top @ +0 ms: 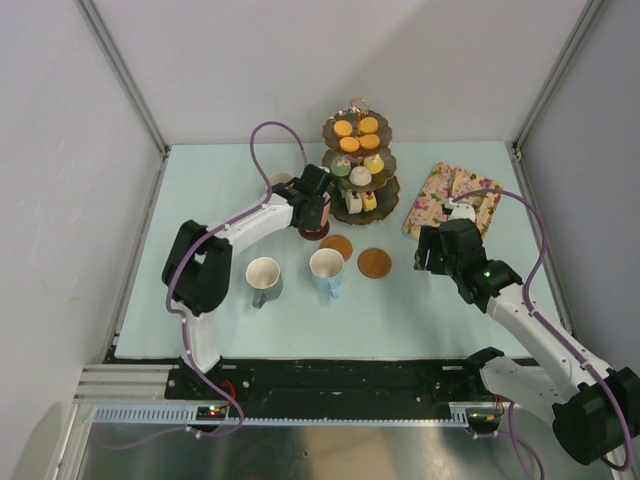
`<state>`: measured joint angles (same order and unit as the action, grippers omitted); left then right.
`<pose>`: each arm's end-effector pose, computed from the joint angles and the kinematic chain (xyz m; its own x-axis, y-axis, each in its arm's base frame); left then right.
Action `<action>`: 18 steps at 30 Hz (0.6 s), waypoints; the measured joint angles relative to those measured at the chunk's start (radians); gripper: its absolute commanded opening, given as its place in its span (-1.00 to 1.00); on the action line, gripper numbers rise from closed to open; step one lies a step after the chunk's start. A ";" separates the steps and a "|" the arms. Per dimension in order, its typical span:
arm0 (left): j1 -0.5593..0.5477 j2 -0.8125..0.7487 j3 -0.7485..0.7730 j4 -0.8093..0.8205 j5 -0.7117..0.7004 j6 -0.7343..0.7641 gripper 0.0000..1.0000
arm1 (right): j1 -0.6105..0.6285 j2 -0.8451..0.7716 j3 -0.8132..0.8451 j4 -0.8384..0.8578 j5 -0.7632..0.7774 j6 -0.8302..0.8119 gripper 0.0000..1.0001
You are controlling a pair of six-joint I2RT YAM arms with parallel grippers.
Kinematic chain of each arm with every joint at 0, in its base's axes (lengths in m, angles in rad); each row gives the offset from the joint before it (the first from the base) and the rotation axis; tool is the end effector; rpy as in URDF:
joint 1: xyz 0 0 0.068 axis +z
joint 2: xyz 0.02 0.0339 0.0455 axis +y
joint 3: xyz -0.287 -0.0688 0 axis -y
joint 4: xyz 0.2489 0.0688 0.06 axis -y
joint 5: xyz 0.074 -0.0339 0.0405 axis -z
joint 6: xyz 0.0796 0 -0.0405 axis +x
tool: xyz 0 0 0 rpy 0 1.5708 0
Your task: Serve the afternoon tea
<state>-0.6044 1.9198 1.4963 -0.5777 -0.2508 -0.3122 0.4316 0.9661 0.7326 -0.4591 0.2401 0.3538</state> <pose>0.3825 -0.2401 0.2084 -0.7947 0.1872 -0.5774 0.2062 0.9779 0.0332 0.2162 0.0787 0.2538 -0.6273 0.0816 -0.7745 -0.0243 0.9920 0.1242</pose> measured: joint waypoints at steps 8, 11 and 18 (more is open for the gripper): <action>0.003 0.013 -0.010 0.012 -0.008 -0.001 -1.00 | 0.000 0.006 0.000 0.000 0.007 0.000 0.41; 0.004 0.012 -0.029 0.032 -0.011 -0.002 -0.99 | 0.000 0.006 0.000 -0.001 0.007 0.000 0.40; 0.006 -0.023 -0.113 0.108 -0.009 -0.016 -0.99 | 0.000 0.006 0.000 -0.001 0.007 0.000 0.40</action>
<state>-0.5987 1.8969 1.3834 -0.4702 -0.2596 -0.3279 0.4316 0.9726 0.7326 -0.4603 0.2470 0.3542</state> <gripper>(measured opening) 0.199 0.700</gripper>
